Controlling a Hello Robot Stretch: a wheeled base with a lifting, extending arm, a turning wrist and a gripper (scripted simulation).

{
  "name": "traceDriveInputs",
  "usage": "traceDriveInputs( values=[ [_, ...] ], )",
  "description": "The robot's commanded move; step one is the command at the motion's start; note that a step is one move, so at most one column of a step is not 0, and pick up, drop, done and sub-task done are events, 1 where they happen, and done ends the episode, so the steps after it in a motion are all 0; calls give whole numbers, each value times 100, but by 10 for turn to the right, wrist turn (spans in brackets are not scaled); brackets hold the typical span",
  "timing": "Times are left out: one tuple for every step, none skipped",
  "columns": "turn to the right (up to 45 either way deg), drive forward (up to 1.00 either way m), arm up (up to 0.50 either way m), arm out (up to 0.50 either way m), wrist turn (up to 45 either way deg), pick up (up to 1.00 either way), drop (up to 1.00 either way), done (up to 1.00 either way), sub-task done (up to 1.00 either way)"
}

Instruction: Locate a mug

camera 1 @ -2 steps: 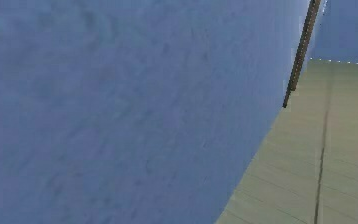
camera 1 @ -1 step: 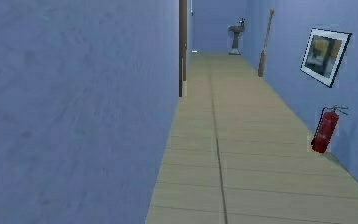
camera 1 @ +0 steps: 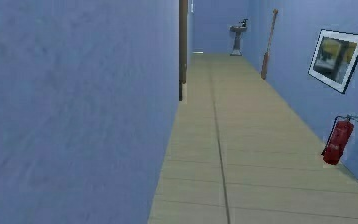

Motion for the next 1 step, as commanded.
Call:
traceDriveInputs(
  values=[
    [420,0,0,0,0,0,0,0,0]
  ],
)
